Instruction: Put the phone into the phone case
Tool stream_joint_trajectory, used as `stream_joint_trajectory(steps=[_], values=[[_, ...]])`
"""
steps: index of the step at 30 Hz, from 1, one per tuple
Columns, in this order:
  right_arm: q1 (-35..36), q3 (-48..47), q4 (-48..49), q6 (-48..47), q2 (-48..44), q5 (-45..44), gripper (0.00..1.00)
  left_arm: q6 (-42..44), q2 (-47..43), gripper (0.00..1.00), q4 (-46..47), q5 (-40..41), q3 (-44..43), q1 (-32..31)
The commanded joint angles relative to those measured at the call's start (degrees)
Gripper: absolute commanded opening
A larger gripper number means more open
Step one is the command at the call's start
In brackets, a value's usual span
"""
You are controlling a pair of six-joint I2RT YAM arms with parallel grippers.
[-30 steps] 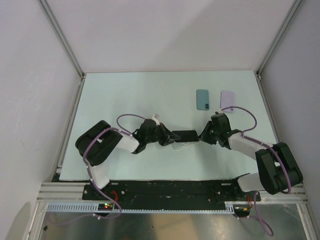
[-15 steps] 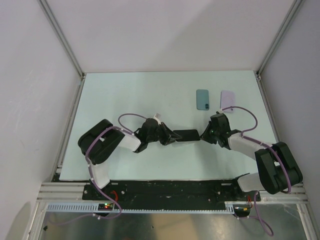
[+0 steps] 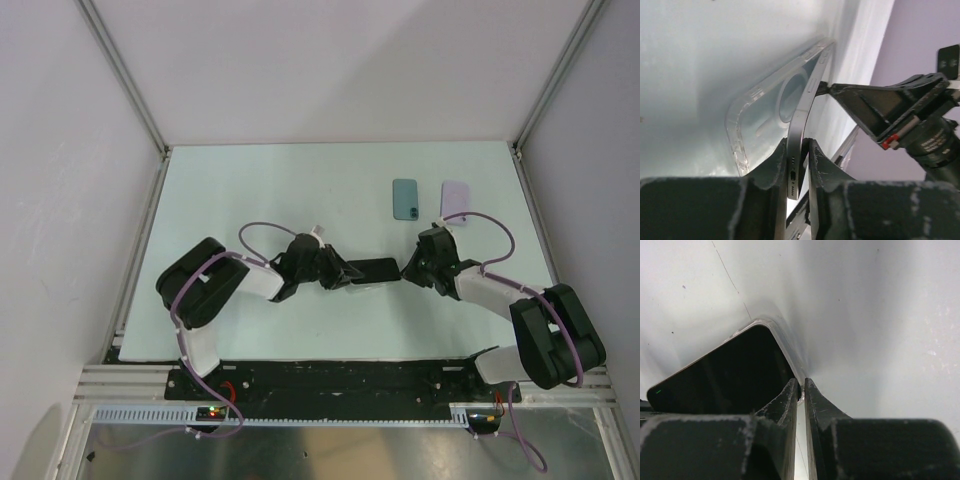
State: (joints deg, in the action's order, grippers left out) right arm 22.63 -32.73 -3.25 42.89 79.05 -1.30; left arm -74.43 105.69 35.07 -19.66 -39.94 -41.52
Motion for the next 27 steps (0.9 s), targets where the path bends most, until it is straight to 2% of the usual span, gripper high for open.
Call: stream_joint_trajectory(steps=[1, 6, 17, 27], values=[[2.28, 0.01, 3.80, 2.06, -0.17, 4.33, 0.12, 7.01, 0.40, 0.21, -15.35, 1.73, 1.05, -2.25], [2.26, -0.12, 3.53, 1.97, -0.61, 3.76, 0.12, 8.22, -1.43, 0.32, -16.38, 1.51, 1.27, -2.23], [2.33, -0.69, 3.51, 1.86, -0.16, 3.15, 0.12, 11.75, -6.58, 0.66, -19.78, 1.03, 1.73, -2.17], [2.09, -1.45, 3.64, 1.34, 1.19, 3.38, 0.12, 15.30, -12.63, 0.76, -26.58, 3.03, 1.99, -2.23]])
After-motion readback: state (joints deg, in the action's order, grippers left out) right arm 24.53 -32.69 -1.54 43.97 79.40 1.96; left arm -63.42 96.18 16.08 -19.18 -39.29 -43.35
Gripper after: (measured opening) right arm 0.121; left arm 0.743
